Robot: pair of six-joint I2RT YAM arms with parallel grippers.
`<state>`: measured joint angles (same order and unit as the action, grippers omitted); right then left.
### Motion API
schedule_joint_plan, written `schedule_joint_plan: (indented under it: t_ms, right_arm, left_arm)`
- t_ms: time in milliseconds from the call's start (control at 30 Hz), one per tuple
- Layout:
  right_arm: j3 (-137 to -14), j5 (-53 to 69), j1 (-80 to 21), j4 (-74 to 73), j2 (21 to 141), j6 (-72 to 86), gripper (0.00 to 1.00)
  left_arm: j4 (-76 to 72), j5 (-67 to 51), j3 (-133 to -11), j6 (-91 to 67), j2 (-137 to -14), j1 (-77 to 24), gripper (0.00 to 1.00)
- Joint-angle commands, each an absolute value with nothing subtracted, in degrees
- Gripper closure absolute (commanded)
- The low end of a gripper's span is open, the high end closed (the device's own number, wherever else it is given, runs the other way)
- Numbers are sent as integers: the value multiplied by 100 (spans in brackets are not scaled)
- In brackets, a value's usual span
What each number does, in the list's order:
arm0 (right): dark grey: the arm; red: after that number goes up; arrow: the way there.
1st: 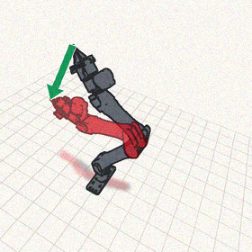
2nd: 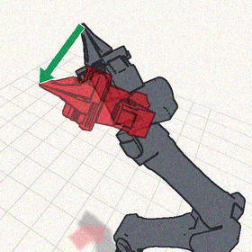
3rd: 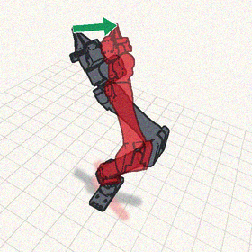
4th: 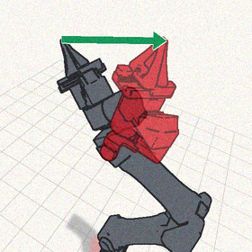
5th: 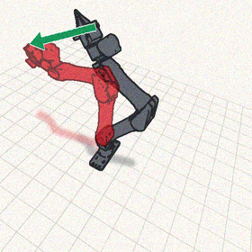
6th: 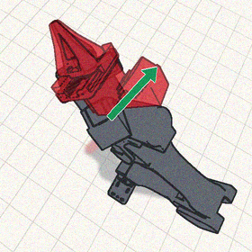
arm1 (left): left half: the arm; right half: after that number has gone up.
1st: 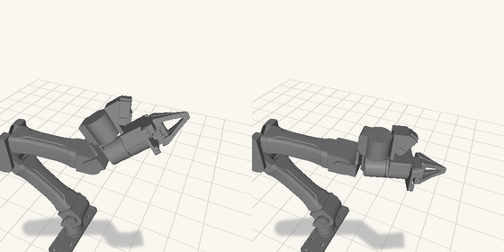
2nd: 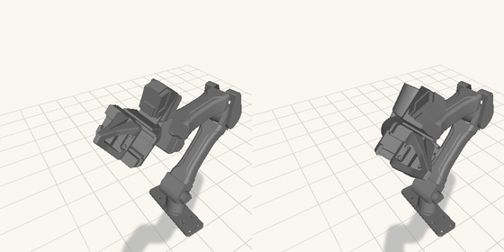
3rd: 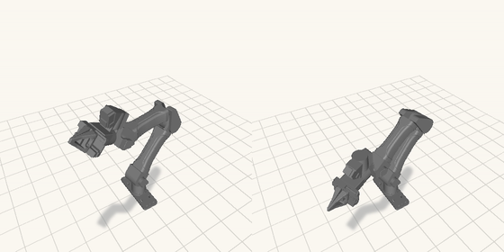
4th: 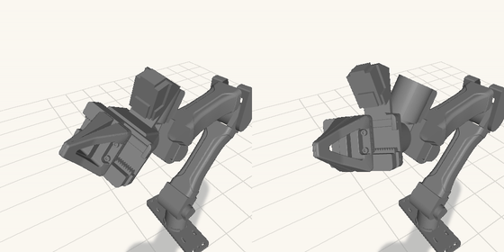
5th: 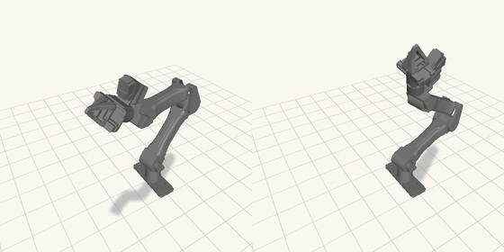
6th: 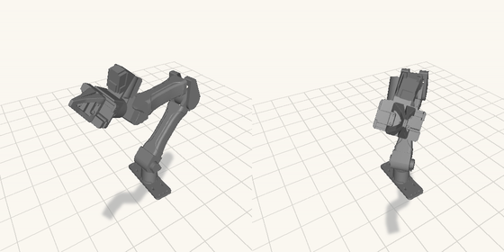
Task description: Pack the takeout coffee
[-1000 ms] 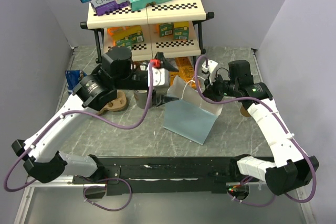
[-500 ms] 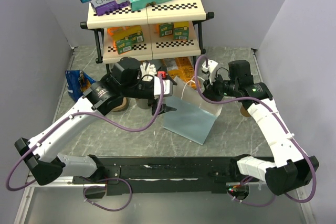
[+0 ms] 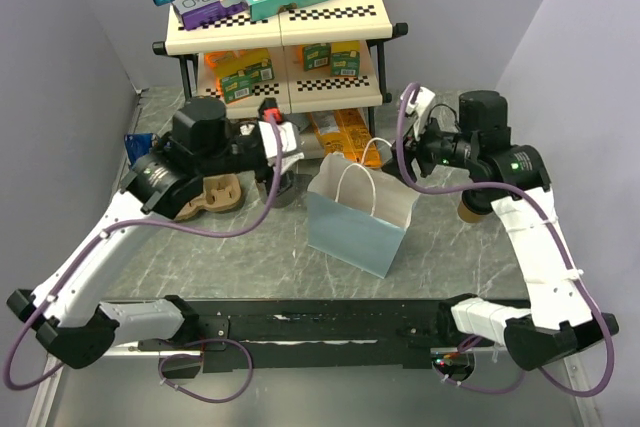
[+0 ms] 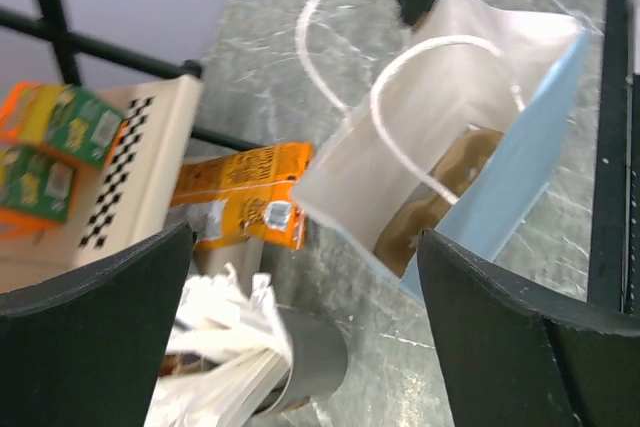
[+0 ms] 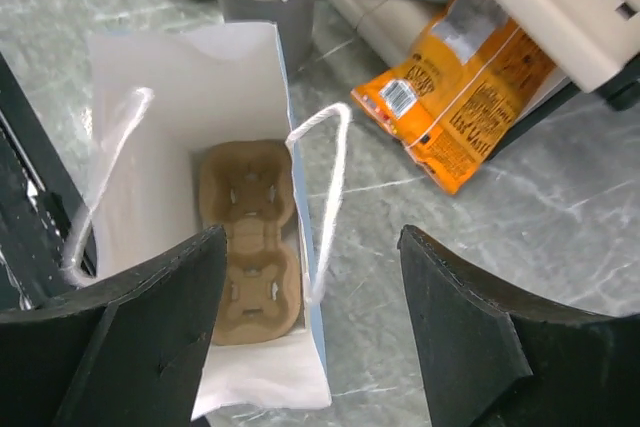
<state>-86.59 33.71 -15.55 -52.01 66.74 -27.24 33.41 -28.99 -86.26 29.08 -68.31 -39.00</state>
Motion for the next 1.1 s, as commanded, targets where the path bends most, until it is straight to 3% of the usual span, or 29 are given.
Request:
schedule_joint_plan:
  t_ms: [0, 200, 400, 600, 767, 900, 1067]
  right_arm:
    - [-8877, 3462, -1065, -5520, 6618, -2428, 24]
    - [-8877, 2613, 269, -5493, 6925, -1864, 30]
    - [-8430, 1881, 869, -5748, 7242, -2092, 32]
    - [-7700, 1671, 949, -5546, 7295, -2066, 25]
    - [-7260, 1292, 1037, -5265, 7339, -1750, 11]
    - [-7391, 2194, 1046, -5484, 7295, -1749, 8]
    - [-7822, 3556, 1055, -5686, 6936, -2029, 12]
  left_arm:
    - [3200, -2882, -8675, 2410, -6618, -3551, 1]
    - [2796, -2979, -8394, 1847, -6566, -3314, 1]
    - [2619, -3155, -8183, 1723, -6539, -3270, 1]
    - [2444, -3033, -7876, 1469, -6486, -3208, 1]
    - [2365, -2971, -7752, 1257, -6495, -3173, 0]
    - [2417, -3268, -7954, 1230, -6662, -3164, 1]
    - [3188, -4803, -8471, 2341, -7022, -3182, 3]
